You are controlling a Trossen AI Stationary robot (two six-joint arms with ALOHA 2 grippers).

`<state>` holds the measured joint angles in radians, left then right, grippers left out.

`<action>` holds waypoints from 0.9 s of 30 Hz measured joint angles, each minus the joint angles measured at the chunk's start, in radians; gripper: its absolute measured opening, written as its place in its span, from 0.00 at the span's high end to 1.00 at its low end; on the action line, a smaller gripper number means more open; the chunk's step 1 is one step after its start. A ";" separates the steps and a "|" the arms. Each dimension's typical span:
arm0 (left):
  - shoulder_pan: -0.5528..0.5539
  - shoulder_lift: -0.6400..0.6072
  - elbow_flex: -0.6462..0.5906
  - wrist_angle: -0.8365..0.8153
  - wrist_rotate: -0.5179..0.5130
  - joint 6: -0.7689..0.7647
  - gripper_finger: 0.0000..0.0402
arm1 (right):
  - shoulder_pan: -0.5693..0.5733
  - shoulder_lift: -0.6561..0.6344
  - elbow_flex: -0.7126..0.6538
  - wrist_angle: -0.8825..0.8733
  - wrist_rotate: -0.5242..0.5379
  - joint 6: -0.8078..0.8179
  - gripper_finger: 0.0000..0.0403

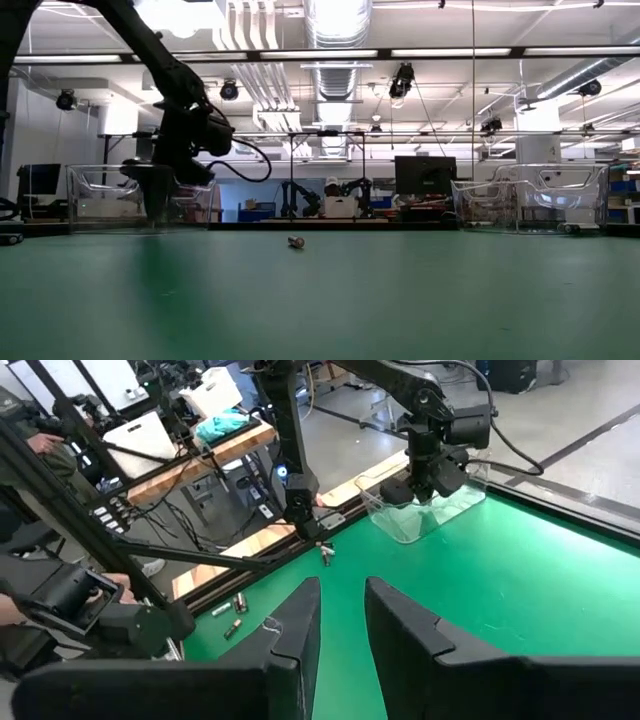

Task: Sort batteries
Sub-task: Put the blue battery into the top left transparent bin

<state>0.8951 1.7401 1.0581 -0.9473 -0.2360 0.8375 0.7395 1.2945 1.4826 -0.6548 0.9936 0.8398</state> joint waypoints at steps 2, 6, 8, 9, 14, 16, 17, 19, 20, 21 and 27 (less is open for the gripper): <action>0.000 0.000 -0.001 0.005 0.026 0.006 0.99 | 0.000 0.000 0.000 0.000 0.000 0.000 0.83; 0.000 0.000 -0.001 0.046 0.079 0.025 0.99 | 0.000 0.000 0.000 0.000 0.000 0.000 0.85; 0.000 0.001 -0.004 0.063 0.108 0.025 0.99 | 0.000 0.000 0.000 0.000 0.000 0.000 0.85; 0.000 0.003 -0.006 0.062 0.130 0.025 0.99 | 0.000 0.000 0.000 0.000 0.001 0.000 0.85; -0.006 0.025 -0.007 0.066 0.178 0.033 0.99 | 0.000 0.000 0.000 0.001 0.001 0.000 0.84; -0.006 0.032 -0.007 0.067 0.186 0.032 0.99 | 0.000 0.000 0.000 0.001 0.001 -0.001 0.84; -0.005 0.033 -0.007 0.069 0.198 0.029 0.99 | 0.000 0.000 0.000 0.001 0.001 -0.001 0.84; -0.004 0.035 -0.007 0.078 0.217 0.026 0.99 | 0.000 0.000 0.000 0.001 0.001 -0.001 0.85; -0.005 0.035 -0.007 0.086 0.223 0.026 0.99 | 0.000 0.000 0.000 0.001 0.001 -0.001 0.85; -0.006 0.035 -0.007 0.097 0.228 0.026 0.99 | 0.000 0.000 0.000 0.001 0.001 -0.001 0.85; -0.006 0.035 -0.007 0.103 0.232 0.001 0.95 | 0.000 0.000 0.000 0.001 0.001 -0.001 0.84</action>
<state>0.8890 1.7752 1.0512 -0.8448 -0.0041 0.8389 0.7395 1.2945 1.4826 -0.6537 0.9947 0.8384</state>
